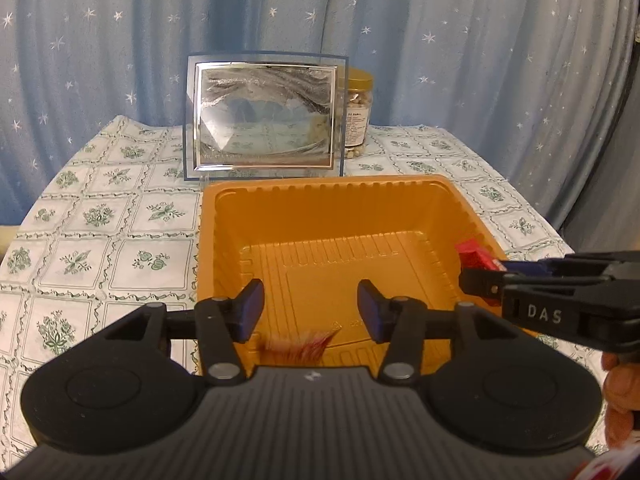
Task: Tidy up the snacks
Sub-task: 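Carry both candies over the orange tray and open both grippers to drop them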
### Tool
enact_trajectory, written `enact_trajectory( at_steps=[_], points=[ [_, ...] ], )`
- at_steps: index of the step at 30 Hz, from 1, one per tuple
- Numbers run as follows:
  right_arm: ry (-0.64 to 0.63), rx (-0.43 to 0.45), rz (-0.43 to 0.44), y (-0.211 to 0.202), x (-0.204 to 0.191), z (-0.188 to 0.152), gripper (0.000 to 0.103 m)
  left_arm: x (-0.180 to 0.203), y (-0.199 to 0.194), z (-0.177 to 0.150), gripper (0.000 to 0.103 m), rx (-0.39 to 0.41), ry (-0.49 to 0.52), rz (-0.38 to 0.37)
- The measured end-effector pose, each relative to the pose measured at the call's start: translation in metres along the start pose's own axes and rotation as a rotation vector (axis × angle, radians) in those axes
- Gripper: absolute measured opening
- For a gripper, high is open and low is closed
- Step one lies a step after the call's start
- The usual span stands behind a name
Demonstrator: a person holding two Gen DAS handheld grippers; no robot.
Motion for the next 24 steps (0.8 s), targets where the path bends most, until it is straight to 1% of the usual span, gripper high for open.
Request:
enact_trajectory(
  at_steps=[7,14,17,18,19,20,21,24],
  points=[
    [-0.015,0.001,-0.006,0.002,-0.003,0.002,0.028,-0.002,-0.009,0.002,0.050,0.016,0.031,0.014],
    [-0.031,0.014,-0.001,0.004,-0.009,0.008,0.028,-0.005,-0.020,0.007,0.052,0.036,0.027,0.018],
    [-0.038,0.035,0.012,0.005,-0.011,0.012,0.029,-0.008,-0.022,0.006,0.054,0.036,0.026,0.023],
    [-0.038,0.035,0.015,0.006,-0.011,0.013,0.035,-0.009,-0.023,0.004,0.054,0.036,0.025,0.024],
    [-0.034,0.039,0.014,0.006,-0.011,0.013,0.053,-0.010,-0.024,0.003,0.055,0.035,0.022,0.025],
    [-0.028,0.049,0.014,0.005,-0.010,0.013,0.063,-0.012,-0.025,0.001,0.056,0.033,0.019,0.027],
    [-0.025,0.060,0.017,0.002,-0.010,0.014,0.070,-0.013,-0.026,-0.001,0.056,0.033,0.016,0.029],
    [-0.033,0.058,0.020,-0.001,-0.012,0.013,0.070,-0.015,-0.029,-0.005,0.056,0.031,0.017,0.036]
  ],
)
Point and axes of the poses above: each gripper's, at about its wrist camera, not at the fingertips, and y roughly the way its jaws point, x to its right, z to its top, the point moved 10 cm from there along y, roughly the way its jaws point, and after that the axes turned 2 degrees about z, right-handed, at the moved point
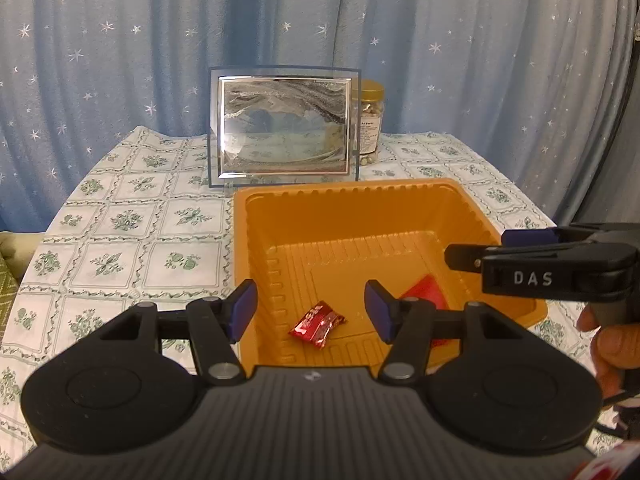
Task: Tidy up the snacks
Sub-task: 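Carry both candies over the orange tray and open both grippers to drop them, then move both tools back toward the snack pile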
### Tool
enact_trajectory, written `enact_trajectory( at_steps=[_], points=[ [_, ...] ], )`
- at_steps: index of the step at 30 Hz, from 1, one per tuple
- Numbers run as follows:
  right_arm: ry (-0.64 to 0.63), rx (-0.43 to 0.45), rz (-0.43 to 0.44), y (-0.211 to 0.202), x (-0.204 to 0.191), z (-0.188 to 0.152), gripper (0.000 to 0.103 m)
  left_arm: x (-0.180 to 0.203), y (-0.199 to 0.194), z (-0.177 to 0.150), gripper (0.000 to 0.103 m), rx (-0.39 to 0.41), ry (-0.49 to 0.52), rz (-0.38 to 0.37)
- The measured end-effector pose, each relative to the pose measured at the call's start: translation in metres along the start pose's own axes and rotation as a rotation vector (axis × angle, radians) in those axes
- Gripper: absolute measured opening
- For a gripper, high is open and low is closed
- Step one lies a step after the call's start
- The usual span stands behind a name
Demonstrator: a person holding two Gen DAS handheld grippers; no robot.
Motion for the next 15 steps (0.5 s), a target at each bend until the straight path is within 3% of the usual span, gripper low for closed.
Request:
enact_trajectory(
  at_steps=[7,15],
  points=[
    [-0.015,0.004,-0.017,-0.025,-0.006,0.000,0.070,-0.001,-0.027,-0.006,0.063,0.015,-0.017,0.005],
    [-0.050,0.015,-0.037,-0.081,-0.022,-0.009,0.070,0.000,-0.079,-0.016,0.068,0.024,-0.044,0.016]
  ],
)
Point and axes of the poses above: each gripper's, at about its wrist camera, not at the fingertips, and y roughly the way its jaws point, x to its right, z to its top, the point moved 10 cm from there along y, roughly the way its jaws point, and after that the axes turned 2 degrees about z, right-handed, at the moved point
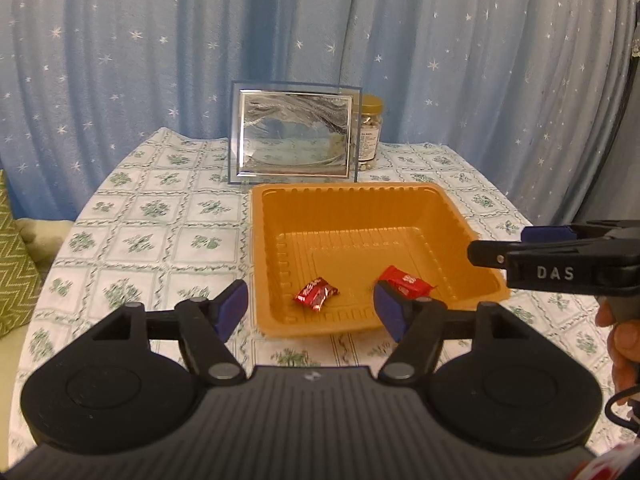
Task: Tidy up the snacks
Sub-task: 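Move both tools back toward the snack pile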
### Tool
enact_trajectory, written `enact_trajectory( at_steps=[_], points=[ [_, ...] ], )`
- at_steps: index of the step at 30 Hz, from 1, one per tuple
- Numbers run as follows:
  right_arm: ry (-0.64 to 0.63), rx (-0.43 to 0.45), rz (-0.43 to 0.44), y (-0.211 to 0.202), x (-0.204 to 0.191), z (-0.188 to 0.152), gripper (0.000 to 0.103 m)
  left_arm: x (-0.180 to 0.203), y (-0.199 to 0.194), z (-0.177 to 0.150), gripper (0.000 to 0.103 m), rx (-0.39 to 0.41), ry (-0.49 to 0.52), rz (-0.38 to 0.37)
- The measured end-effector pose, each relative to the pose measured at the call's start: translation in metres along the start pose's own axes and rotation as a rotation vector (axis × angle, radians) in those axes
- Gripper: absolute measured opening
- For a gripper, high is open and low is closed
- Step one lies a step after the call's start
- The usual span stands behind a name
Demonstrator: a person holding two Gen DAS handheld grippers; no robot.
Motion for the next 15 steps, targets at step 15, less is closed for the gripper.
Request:
enact_trajectory(
  at_steps=[15],
  points=[
    [0.013,0.017,0.017,-0.118,-0.040,-0.062,0.070,0.007,-0.117,-0.050,0.077,0.024,-0.011,0.033]
  ],
)
Point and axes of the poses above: each gripper's, at about its wrist camera, not at the fingertips, and y roughly the way its jaws point, x to its right, z to its top, the point moved 10 cm from there along y, roughly the way its jaws point, and after that the axes turned 2 degrees about z, right-handed, at the moved point
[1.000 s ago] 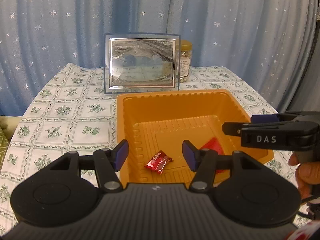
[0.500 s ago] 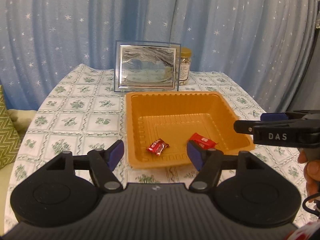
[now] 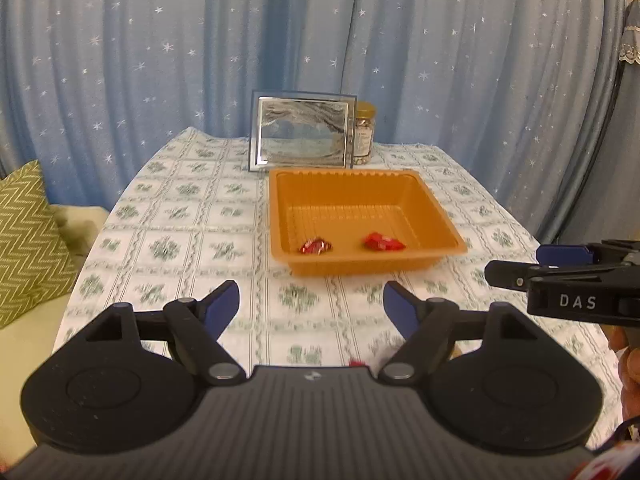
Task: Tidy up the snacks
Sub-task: 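Move both tools back toward the snack pile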
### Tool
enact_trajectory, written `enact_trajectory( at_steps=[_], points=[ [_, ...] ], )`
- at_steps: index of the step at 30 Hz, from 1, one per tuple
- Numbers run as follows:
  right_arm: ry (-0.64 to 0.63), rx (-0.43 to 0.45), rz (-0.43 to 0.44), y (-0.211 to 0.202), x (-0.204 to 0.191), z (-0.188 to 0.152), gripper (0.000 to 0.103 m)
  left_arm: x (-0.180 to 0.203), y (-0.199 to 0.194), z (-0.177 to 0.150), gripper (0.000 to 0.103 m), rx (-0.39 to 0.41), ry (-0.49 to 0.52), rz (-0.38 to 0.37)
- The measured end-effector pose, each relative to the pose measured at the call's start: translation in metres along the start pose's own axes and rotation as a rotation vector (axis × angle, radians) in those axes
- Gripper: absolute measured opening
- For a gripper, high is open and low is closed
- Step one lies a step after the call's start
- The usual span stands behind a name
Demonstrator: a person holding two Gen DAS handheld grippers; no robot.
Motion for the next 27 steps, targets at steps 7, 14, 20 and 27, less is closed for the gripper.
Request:
enact_trajectory(
  at_steps=[7,14,20,27],
  points=[
    [0.054,-0.008,0.008,-0.035,-0.006,-0.032,0.070,-0.001,-0.034,-0.032,0.078,-0.011,-0.016,0.016],
    [0.093,-0.004,-0.003,-0.059,-0.007,-0.056,0.070,-0.004,-0.053,-0.056,0.078,-0.020,-0.033,0.026],
    [0.104,0.008,-0.022,-0.075,-0.008,-0.076,0.070,-0.005,-0.064,-0.072,0.078,-0.026,-0.033,0.037],
    [0.114,-0.023,-0.024,-0.076,-0.012,-0.103,0.070,-0.007,-0.065,-0.092,0.078,-0.052,-0.030,0.042]
  ],
)
Point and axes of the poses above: each gripper's, at about its wrist camera, not at the fingertips, and y roughly the way its jaws point, x to its right, z to its top, the point moved 10 cm from there along y, roughly the way its jaws point, and after that the axes turned 2 degrees about z, right-handed, at the moved point
